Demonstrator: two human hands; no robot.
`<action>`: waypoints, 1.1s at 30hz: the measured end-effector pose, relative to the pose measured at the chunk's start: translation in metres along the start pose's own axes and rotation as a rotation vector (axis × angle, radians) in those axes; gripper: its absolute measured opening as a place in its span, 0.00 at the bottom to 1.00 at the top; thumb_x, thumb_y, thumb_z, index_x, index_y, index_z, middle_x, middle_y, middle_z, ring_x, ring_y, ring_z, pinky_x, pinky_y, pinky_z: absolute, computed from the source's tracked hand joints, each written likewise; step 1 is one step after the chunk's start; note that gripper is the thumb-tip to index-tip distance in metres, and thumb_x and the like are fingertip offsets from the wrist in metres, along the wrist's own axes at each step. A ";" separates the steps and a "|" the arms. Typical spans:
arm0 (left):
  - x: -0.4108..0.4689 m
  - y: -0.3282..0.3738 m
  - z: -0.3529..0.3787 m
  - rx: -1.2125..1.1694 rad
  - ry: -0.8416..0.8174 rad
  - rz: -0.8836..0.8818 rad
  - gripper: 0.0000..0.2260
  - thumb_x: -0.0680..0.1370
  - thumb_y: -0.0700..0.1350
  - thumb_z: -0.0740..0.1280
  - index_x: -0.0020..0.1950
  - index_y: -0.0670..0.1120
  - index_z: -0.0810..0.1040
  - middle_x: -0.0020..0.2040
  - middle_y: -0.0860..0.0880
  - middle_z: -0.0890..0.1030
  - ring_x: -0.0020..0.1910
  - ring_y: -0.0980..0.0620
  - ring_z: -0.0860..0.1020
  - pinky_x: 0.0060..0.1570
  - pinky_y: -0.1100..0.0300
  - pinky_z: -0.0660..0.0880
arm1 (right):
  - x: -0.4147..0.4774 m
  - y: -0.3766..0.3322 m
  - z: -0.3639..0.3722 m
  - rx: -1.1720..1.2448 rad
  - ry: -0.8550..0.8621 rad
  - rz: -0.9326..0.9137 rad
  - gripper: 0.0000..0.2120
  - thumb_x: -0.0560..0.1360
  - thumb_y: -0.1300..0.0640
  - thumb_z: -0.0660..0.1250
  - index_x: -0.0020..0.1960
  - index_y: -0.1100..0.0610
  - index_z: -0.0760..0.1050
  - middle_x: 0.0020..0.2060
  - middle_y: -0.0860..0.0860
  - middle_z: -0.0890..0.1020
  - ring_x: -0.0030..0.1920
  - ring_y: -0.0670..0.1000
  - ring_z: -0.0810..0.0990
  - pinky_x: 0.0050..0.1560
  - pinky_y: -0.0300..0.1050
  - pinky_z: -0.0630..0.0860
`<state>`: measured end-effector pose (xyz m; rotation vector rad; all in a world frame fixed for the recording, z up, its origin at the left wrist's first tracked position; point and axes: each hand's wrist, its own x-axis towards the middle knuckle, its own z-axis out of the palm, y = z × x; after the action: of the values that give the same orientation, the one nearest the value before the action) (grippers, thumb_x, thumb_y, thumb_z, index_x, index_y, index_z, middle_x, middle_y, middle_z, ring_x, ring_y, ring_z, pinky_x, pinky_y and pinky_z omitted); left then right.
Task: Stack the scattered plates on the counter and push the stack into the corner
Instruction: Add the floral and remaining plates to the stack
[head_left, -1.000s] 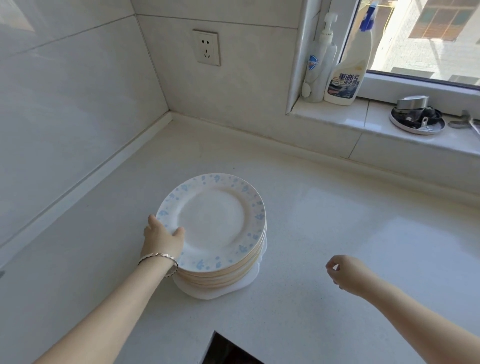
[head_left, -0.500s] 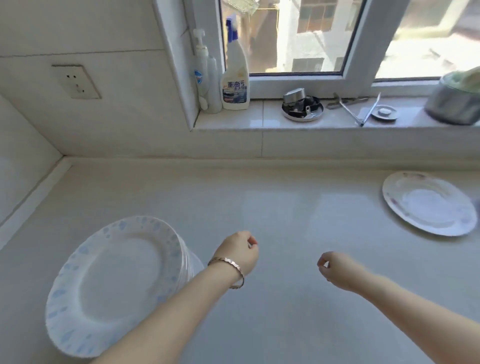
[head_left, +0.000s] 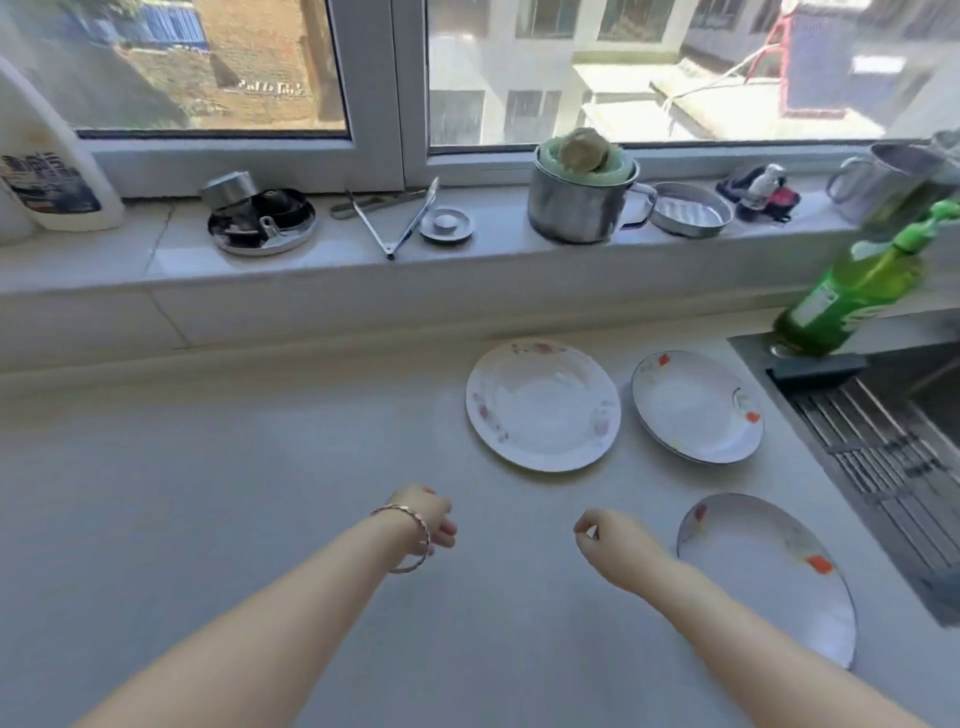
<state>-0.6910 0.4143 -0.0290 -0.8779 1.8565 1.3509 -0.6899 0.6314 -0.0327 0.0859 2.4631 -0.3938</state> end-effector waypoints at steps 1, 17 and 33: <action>0.007 0.011 0.016 -0.081 -0.014 -0.034 0.10 0.81 0.40 0.54 0.62 0.42 0.68 0.39 0.44 0.78 0.27 0.52 0.80 0.32 0.61 0.68 | 0.008 0.012 -0.008 -0.011 -0.003 0.001 0.16 0.77 0.56 0.55 0.61 0.54 0.74 0.59 0.52 0.79 0.60 0.54 0.76 0.53 0.42 0.71; 0.088 0.087 0.090 -0.921 0.320 -0.094 0.07 0.79 0.38 0.62 0.40 0.42 0.74 0.37 0.46 0.76 0.34 0.47 0.74 0.41 0.50 0.75 | 0.117 0.074 -0.059 0.014 -0.096 -0.035 0.16 0.76 0.56 0.55 0.59 0.51 0.75 0.57 0.51 0.79 0.55 0.54 0.78 0.45 0.41 0.71; -0.030 0.004 -0.016 -1.010 0.376 0.111 0.09 0.80 0.37 0.59 0.40 0.42 0.74 0.40 0.45 0.78 0.34 0.49 0.79 0.21 0.63 0.78 | 0.051 0.013 -0.053 -0.039 -0.069 -0.168 0.15 0.77 0.56 0.56 0.61 0.54 0.75 0.56 0.54 0.80 0.46 0.52 0.74 0.44 0.39 0.67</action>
<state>-0.6797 0.4040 0.0016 -1.6153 1.4038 2.3792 -0.7591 0.6579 -0.0270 -0.1496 2.4159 -0.4135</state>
